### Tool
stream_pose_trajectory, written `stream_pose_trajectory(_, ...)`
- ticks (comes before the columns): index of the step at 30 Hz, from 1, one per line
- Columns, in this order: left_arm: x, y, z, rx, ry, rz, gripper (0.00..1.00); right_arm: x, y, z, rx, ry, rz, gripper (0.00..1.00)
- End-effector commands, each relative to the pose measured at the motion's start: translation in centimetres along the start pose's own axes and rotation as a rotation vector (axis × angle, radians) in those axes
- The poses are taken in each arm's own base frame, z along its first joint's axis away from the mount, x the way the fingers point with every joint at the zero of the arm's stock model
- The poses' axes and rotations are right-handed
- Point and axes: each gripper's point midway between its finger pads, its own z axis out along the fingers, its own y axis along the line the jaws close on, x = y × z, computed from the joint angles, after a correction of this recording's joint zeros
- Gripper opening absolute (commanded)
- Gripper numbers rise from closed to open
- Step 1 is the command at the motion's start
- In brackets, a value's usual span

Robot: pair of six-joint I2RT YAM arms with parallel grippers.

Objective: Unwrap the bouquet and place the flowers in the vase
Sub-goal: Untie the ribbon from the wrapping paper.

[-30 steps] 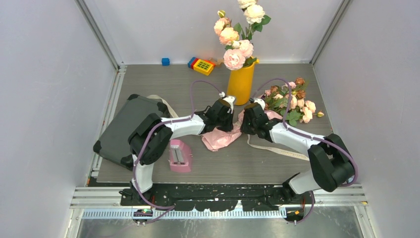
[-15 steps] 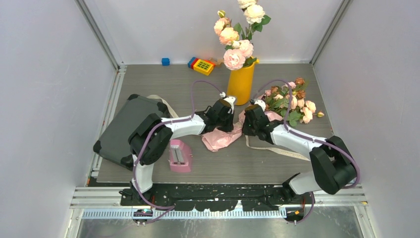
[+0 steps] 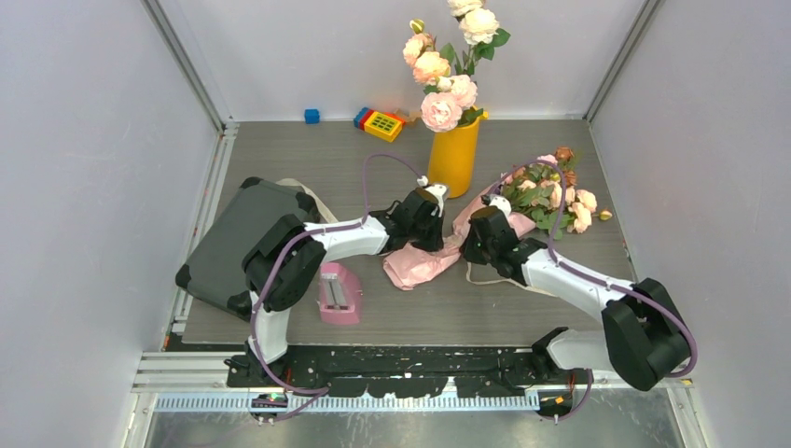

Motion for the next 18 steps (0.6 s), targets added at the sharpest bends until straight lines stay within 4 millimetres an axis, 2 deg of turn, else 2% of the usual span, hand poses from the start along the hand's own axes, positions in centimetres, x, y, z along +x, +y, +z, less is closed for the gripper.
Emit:
stream_pose_trajectory(1,-0.5,2.5,0.0,-0.087,-0.004,0.005,0.0,0.1,-0.4,-1.7,-0.005,-0.002,0.006,0.0)
stream_pose_trajectory(5,-1.1,0.7,-0.4,0.011,-0.013,0.039,0.0,0.2,0.5,-2.4,-0.081,-0.013,-0.009,0.01)
stream_pose_trajectory(10,-2.8,-0.7,-2.1,0.059,-0.054,0.05,0.04,0.9,0.9,-1.7,-0.117,-0.002,-0.004,0.0)
stream_pose_trajectory(11,-3.1,-0.8,-2.5,0.057,-0.06,0.052,0.07,1.2,0.9,-1.5,-0.116,0.012,0.0,0.0)
stream_pose_trajectory(13,-3.7,-0.9,-3.3,0.051,-0.077,0.048,0.22,1.5,0.9,-1.3,-0.12,0.02,0.004,0.01)
stream_pose_trajectory(15,-4.3,-1.4,-4.3,0.06,-0.097,0.032,0.33,1.7,0.9,-1.2,-0.123,0.023,0.005,0.03)
stream_pose_trajectory(18,-5.3,-2.5,-5.8,0.088,-0.13,-0.019,0.42,1.7,0.8,-1.1,-0.125,0.018,0.008,0.03)
